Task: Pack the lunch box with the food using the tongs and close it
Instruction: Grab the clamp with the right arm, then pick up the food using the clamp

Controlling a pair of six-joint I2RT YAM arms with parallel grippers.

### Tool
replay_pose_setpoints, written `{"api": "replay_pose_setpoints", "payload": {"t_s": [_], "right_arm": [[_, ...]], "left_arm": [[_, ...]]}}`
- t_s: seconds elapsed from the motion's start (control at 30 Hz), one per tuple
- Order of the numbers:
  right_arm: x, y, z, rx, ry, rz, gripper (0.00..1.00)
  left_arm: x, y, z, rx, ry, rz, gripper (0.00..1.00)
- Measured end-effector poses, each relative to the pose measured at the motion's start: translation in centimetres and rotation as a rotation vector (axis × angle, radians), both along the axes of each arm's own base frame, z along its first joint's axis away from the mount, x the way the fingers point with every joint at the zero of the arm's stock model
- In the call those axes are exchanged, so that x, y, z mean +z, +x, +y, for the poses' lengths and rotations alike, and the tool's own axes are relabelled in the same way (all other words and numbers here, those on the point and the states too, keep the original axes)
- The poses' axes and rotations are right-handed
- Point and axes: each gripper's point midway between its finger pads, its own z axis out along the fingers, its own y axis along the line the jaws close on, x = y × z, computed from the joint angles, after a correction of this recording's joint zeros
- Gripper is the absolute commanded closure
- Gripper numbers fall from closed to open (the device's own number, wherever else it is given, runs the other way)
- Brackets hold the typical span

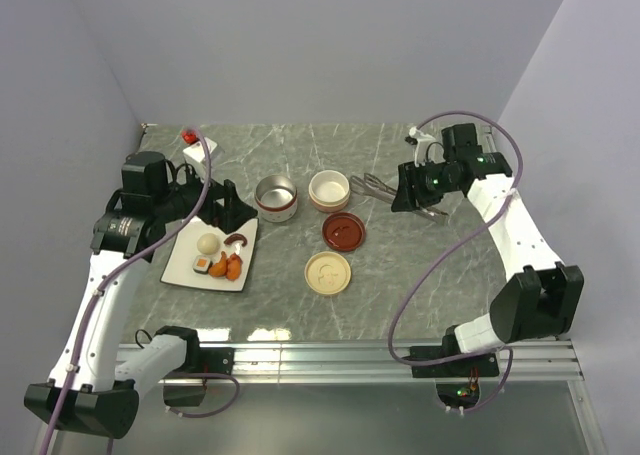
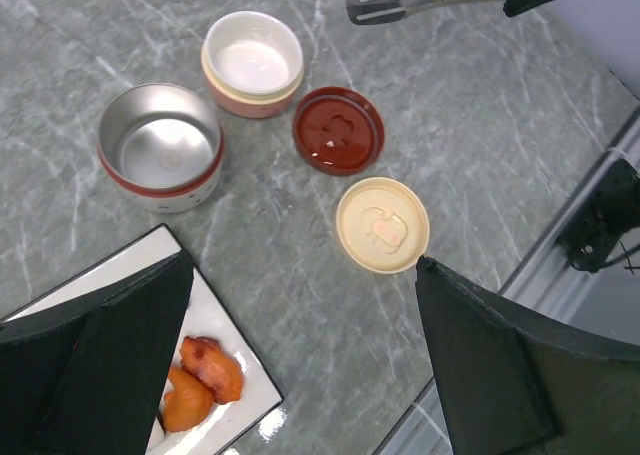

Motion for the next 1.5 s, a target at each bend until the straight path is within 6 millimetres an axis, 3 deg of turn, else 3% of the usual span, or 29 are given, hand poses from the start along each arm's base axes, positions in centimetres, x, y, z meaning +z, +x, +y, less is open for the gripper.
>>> {"api": "replay_pose_setpoints", "payload": {"t_s": [0.27, 0.5, 0.7, 0.97, 1.23, 1.5], "right_arm": [[5.1, -2.4, 2.8, 0.134, 0.072, -0.116, 0.46], [6.8, -5.0, 8.0, 0.331, 0.027, -0.219, 0.46], [6.3, -6.2, 13.1, 0.496, -0.060, -0.284, 0.46], [3.9, -5.5, 20.1, 0.646, -0.170, -0.340, 0.46], [2.3, -3.7, 28.2, 0.722, -0.183, -0.391, 0.46], [0.1, -3.2, 33.2, 0.782, -0.170, -0.413, 0.45]], "left_arm": [[1.7, -0.9, -0.5, -0.023, -0.045, -0.010, 0.01], [5.7, 0.7, 0.8, 0.048, -0.149, -0.003, 0.01], [7.7, 3.3, 4.3, 0.138, -0.307, 0.066, 0.01], [6.3, 5.4, 7.7, 0.206, -0.341, 0.176, 0.01], [5.0, 5.3, 10.2, 0.264, -0.341, 0.226, 0.01], [3.8, 4.9, 10.3, 0.265, -0.354, 0.260, 0.00]]}}
